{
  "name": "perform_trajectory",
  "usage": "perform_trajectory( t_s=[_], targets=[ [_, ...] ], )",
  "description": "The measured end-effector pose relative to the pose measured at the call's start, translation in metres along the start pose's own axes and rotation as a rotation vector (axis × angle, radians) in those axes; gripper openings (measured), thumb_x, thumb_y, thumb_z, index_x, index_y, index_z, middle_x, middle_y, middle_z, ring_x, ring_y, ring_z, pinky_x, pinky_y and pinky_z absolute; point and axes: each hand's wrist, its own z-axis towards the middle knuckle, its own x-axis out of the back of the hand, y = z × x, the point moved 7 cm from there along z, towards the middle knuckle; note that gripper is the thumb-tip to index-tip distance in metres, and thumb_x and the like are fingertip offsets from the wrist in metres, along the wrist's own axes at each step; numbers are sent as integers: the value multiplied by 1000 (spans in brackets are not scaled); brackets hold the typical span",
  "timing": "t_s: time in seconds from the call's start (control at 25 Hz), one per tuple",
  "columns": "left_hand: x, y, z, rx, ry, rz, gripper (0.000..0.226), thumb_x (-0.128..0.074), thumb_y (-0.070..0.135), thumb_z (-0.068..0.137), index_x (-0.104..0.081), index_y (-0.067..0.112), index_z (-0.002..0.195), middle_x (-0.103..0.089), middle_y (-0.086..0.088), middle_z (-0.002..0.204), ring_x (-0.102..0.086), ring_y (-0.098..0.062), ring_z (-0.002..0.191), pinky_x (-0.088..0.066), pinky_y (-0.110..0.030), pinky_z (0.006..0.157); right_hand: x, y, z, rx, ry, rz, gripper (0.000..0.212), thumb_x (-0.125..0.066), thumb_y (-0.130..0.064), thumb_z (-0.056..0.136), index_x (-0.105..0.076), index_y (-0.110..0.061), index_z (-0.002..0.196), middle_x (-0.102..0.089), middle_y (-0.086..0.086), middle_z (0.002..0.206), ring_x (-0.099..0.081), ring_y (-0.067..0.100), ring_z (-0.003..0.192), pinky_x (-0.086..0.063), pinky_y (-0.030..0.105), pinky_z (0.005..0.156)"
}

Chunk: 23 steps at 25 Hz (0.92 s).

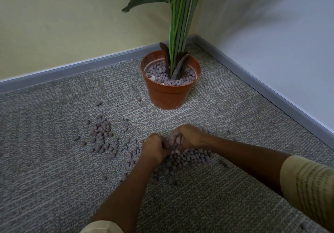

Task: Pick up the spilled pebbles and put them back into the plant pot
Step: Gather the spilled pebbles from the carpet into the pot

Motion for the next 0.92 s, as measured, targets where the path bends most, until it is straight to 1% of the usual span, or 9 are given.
perform_trajectory(
  t_s=[0.12, 0.24, 0.32, 0.4, 0.48, 0.56, 0.68, 0.76, 0.92],
  targets=[
    [3, 0, -2, 0, 56, 8, 19, -74, 23, 74, -70, 8, 86, -59, -10, 99, -62, -25, 87, -43, -23, 74, 1, -11, -1, 63, 60, -130, 27, -77, -10, 69, -71, -9, 95, -54, -6, 78, -52, 10, 75, -45, 24, 74],
    [1, 3, -4, -15, 40, 52, 16, -69, 22, 77, -68, 9, 87, -58, -12, 102, -62, -28, 91, -46, -29, 80, -1, -16, -1, 110, 68, -192, 17, -72, -8, 70, -74, -11, 86, -65, 3, 86, -59, 15, 79, -47, 23, 73],
    [-1, 4, -4, -27, 14, 41, 16, -68, 20, 78, -65, 9, 90, -59, -13, 105, -61, -30, 94, -47, -31, 83, -3, -13, -1, 84, 21, -185, 15, -75, -8, 69, -73, -11, 83, -65, -2, 80, -58, 11, 74, -44, 18, 68],
    [-2, 3, -4, -33, -17, 44, 26, -70, 20, 76, -61, 10, 98, -57, -12, 108, -59, -28, 97, -45, -30, 82, -4, -8, -1, 43, -27, -147, 15, -77, -8, 68, -73, -10, 82, -60, -9, 70, -56, 3, 65, -43, 12, 62],
    [-4, 3, -3, -47, -48, 98, 33, -71, 18, 75, -61, 11, 106, -55, -12, 110, -58, -28, 100, -46, -31, 84, -4, -3, -1, -4, -51, -100, 16, -79, -6, 67, -73, -7, 82, -60, -14, 64, -56, -5, 55, -41, 2, 56],
    [-5, 4, -3, -70, -54, 145, 29, -68, 16, 78, -64, 13, 106, -56, -13, 111, -60, -30, 99, -47, -33, 84, 0, 3, -1, -41, -30, -41, 17, -79, -4, 67, -74, -6, 83, -63, -12, 66, -56, -10, 51, -41, -1, 53],
    [-5, 6, -4, -94, -43, 173, 20, -61, 14, 81, -68, 14, 100, -57, -14, 110, -61, -29, 96, -47, -31, 84, 7, 11, -3, -84, 18, 21, 16, -75, -1, 70, -74, -7, 85, -64, -8, 67, -57, -2, 59, -45, 4, 52],
    [-4, 5, -4, -92, -29, 148, 18, -60, 12, 82, -70, 15, 96, -58, -12, 108, -62, -28, 95, -47, -29, 84, 9, 12, -5, -87, 27, 5, 15, -72, 0, 72, -74, -8, 85, -66, -5, 72, -54, -2, 62, -42, 6, 53],
    [-4, 7, -5, -121, -13, 153, 26, -60, 13, 83, -68, 19, 107, -57, -10, 111, -61, -27, 99, -47, -30, 87, 9, 5, -11, 5, 65, -60, 12, -71, -3, 74, -75, -6, 85, -74, 6, 88, -52, -7, 59, -35, -4, 51]
  ],
)
